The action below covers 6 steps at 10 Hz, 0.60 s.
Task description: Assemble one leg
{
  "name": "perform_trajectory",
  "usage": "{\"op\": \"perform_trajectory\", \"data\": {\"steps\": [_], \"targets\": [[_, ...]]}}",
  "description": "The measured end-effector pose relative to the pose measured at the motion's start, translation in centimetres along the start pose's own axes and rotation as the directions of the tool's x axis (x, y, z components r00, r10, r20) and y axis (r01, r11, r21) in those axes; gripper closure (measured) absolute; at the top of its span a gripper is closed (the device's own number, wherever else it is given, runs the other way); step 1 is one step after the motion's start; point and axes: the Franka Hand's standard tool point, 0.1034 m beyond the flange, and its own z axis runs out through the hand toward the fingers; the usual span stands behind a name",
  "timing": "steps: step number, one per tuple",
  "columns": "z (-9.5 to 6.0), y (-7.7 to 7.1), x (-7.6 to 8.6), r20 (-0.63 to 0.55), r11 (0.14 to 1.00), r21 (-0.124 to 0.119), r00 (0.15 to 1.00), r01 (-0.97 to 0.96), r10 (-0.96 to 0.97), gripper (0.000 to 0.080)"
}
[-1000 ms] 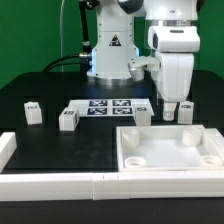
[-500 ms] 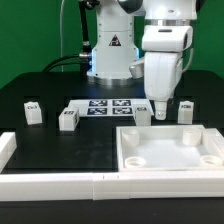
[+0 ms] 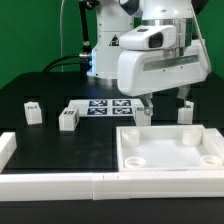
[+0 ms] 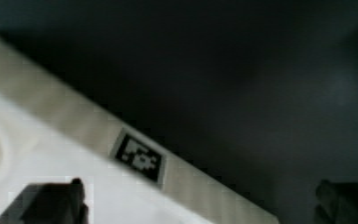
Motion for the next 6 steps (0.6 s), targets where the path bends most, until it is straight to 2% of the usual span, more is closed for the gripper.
{"op": "perform_trajectory", "data": {"steps": [1, 3, 6], "targets": [[0.1, -0.5, -0.2, -0.002, 0.989, 0.009, 0.989, -0.15, 0.15, 0.0151], [0.4, -1.5, -0.8, 0.003, 0.913, 0.026, 0.913, -0.408, 0.408, 0.0151], [0.8, -3.6, -1.6, 0.036, 0.737, 0.033, 0.737, -0.676, 0.675, 0.0151]]}}
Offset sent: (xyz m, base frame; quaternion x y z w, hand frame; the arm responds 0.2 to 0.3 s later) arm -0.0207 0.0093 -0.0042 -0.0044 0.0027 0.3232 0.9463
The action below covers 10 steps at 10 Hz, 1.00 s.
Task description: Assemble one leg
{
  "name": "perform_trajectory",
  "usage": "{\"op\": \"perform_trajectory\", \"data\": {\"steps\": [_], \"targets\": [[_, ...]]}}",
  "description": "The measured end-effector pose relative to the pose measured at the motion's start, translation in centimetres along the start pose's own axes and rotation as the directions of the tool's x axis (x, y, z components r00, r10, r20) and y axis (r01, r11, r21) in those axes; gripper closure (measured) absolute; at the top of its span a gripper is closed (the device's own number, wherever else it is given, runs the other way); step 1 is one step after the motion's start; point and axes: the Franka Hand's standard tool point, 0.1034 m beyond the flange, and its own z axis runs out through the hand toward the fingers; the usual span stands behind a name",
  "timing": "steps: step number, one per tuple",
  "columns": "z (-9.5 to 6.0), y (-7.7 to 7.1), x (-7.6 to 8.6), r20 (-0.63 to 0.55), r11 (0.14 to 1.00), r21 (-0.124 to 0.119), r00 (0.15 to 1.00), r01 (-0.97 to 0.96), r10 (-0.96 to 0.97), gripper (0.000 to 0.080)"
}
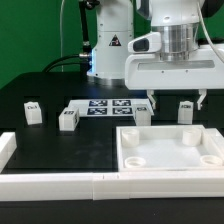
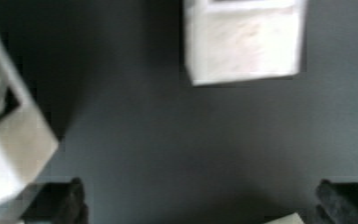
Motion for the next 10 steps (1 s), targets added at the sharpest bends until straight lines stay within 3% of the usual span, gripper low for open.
{"op": "perform_trajectory", "data": {"steps": [1, 3, 4, 6, 7, 8, 10], "targets": [[0.1, -0.6, -0.6, 0.007, 0.994, 0.005, 0.994, -0.11, 0.11, 0.0151], [0.3, -1.2, -1.9, 0.019, 0.998, 0.001, 0.998, -0.068, 0.068, 0.0151], [0.4, -0.9, -1.8, 0.049, 0.999, -0.01, 0.997, -0.053, 0.054, 0.0151], [0.4, -0.8, -1.6, 0.053, 0.999, -0.01, 0.998, -0.046, 0.047, 0.0151], [0.4, 0.1, -2.1, 0.195, 0.999, -0.038, 0.981, -0.006, 0.014, 0.0151], [0.4, 0.3, -1.5, 0.276, 0.999, -0.04, 0.961, 0.003, 0.008, 0.0151], [0.8, 1.2, -2.9, 0.449, 0.998, -0.055, 0.893, 0.036, -0.007, 0.0151]]}}
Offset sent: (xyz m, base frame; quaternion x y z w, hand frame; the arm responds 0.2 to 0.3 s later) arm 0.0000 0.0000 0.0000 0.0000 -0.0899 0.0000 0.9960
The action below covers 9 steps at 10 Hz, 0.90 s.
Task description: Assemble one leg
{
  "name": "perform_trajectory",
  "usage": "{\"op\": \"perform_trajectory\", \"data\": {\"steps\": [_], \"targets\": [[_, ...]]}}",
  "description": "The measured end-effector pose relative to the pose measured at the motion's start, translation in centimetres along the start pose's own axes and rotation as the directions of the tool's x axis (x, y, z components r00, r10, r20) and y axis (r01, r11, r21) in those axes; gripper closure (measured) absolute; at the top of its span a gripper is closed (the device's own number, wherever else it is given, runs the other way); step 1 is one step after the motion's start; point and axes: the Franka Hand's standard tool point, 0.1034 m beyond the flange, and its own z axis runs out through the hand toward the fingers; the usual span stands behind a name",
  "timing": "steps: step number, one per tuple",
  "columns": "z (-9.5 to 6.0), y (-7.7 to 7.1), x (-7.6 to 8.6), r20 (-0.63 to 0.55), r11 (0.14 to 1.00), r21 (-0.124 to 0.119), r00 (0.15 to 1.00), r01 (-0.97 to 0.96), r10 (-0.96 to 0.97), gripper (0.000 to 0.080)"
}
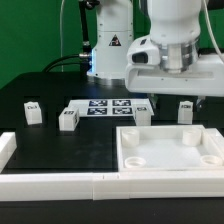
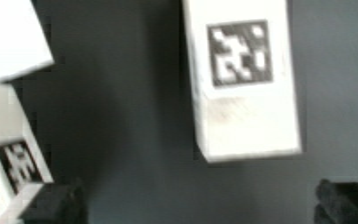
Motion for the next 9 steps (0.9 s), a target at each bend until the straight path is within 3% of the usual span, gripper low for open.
{"op": "perform_trajectory", "data": {"steps": [2, 5, 6, 7, 9], "targets": [[0.2, 0.0, -0.5, 0.162, 1.0, 0.005, 0.987, 0.019, -0.02, 0.0151], [0.5, -0.6, -2.4, 0.428, 0.999, -0.024, 0.904, 0.033, -0.02, 0.0151], [0.7, -1.4, -2.3, 0.477, 0.999, -0.04, 0.879, 0.024, -0.002, 0.0151], [0.8, -2.3, -2.1, 0.449, 0.999, -0.045, 0.893, 0.02, 0.003, 0.0151], [1.4, -2.7, -2.3, 0.449, 0.998, -0.051, 0.894, 0.029, -0.003, 0.0151]]}}
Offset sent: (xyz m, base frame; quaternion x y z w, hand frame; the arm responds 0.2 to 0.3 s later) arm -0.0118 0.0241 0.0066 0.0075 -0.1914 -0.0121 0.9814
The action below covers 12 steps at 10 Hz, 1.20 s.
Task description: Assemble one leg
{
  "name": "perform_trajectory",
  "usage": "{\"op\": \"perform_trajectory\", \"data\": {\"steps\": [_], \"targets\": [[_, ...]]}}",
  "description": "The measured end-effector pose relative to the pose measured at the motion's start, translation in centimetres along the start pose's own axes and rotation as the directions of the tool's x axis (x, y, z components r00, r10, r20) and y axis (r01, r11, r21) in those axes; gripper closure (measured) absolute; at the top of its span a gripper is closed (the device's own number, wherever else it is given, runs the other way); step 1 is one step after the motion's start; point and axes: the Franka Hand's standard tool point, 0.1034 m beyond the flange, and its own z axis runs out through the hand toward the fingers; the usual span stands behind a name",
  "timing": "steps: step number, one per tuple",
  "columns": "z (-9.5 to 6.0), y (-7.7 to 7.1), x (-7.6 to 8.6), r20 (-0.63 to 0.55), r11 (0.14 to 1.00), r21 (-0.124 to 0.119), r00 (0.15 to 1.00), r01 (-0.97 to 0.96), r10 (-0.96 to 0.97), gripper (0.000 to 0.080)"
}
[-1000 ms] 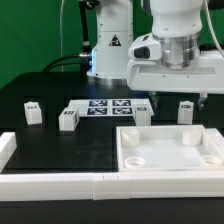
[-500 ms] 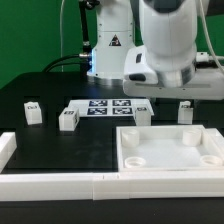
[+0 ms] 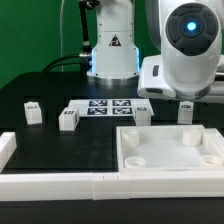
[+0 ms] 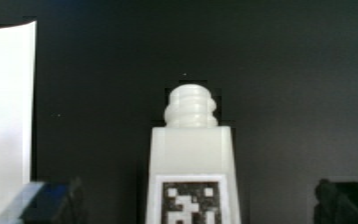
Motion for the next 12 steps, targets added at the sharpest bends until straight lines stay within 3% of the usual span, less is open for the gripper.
{"op": "perform_trajectory", "data": {"steps": [2, 4, 7, 9, 10, 11, 12], "targets": [[0.81, -0.37, 0.49, -0.013, 1.0, -0.003, 1.0, -0.001, 0.001, 0.0151], [0.89, 0.05, 0.99, -0.027, 1.0, 0.009, 1.0, -0.002, 0.002, 0.0151], [1.12, 0.09, 0.94, -0.028, 1.0, 0.007, 1.0, -0.01, 0.01, 0.0151], [1.09, 0.19, 0.99, -0.029, 1.0, 0.008, 1.0, -0.012, 0.012, 0.0198], [1.11, 0.18, 0.99, -0.028, 1.0, 0.008, 1.0, -0.012, 0.012, 0.0373], [1.12, 0.19, 0.99, -0.028, 1.0, 0.008, 1.0, -0.012, 0.012, 0.0373], [1.11, 0.19, 0.99, -0.028, 1.0, 0.008, 1.0, -0.012, 0.012, 0.0512]]}}
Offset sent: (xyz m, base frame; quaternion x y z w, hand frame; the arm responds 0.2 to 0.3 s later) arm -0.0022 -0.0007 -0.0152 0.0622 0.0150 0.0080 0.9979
